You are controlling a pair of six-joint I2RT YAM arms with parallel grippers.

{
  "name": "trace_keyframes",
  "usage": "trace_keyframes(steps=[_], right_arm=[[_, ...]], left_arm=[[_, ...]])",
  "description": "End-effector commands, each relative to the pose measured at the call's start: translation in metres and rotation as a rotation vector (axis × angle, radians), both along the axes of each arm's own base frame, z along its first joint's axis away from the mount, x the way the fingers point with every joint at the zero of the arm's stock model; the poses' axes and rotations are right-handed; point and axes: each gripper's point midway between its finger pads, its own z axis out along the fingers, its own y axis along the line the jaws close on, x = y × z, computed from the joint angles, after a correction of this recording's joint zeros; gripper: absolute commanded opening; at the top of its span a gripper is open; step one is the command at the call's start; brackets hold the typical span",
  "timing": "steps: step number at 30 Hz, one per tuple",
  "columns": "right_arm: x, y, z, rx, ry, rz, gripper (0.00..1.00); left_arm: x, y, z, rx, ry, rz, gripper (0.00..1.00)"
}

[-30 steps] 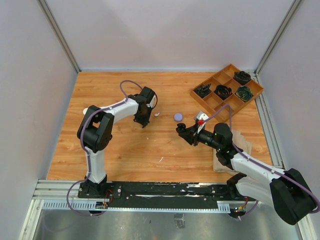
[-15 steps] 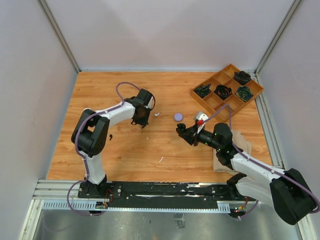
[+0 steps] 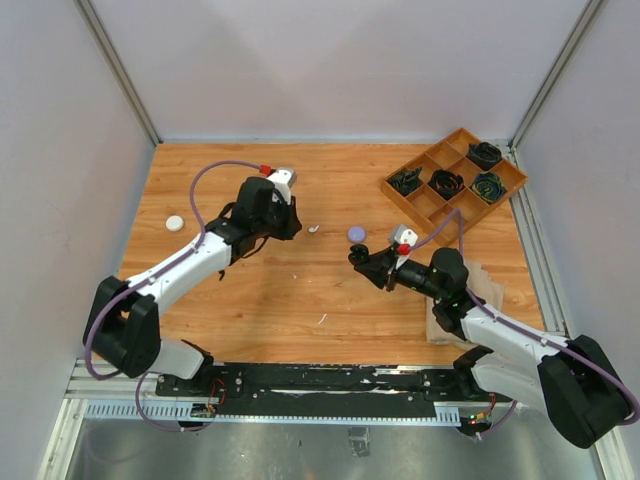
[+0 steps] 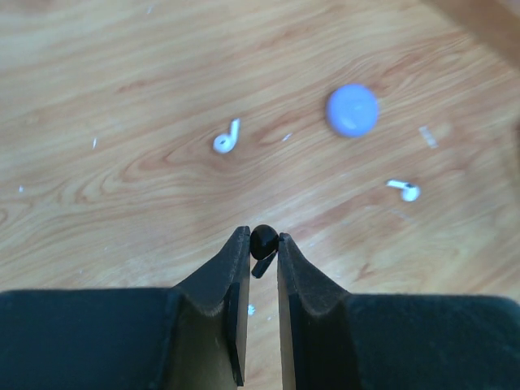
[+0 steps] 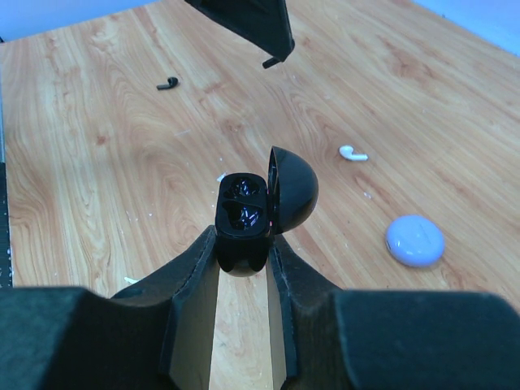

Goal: Insert the wireless bluetooth earbuds into the charging case
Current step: Pick up the earbud from the center of the board, then place the earbud in the charging case.

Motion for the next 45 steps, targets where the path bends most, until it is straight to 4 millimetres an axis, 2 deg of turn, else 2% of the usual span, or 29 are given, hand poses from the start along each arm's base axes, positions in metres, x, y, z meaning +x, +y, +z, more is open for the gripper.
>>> trace_keyframes(steps=[1,8,12,20,25,31,45], right_arm=[[0.002,0.007,0.045,0.082,-0.170,0.049,0.10],[0.002,0.012,0.070,0.100,-0.294,0.090,0.09],[0.003,0.014,0.079,0.145,-0.350,0.093,0.09],[0.000,0.022,0.093,0.234,-0.424,0.141,0.08],[0.002,0.028,0.100,0.281,-0.439,0.170,0.08],[-0.001,0.031,0.101,0.287,-0.431,0.185,0.09],[-0.008,0.035,0.098,0.290,-0.417,0.208,0.11]], left_arm=[[-0.004,-0.025,0.058,-0.176,-0.197,-0.117,0.11],[-0.031,-0.037,0.108,-0.338,-0.363,-0.244,0.11],[-0.054,-0.045,0.135,-0.440,-0.448,-0.340,0.10],[-0.086,-0.048,0.163,-0.572,-0.536,-0.431,0.09],[-0.113,-0.056,0.173,-0.632,-0.594,-0.503,0.09],[-0.133,-0.066,0.182,-0.677,-0.659,-0.564,0.09],[-0.138,-0.094,0.174,-0.728,-0.654,-0.608,0.08]])
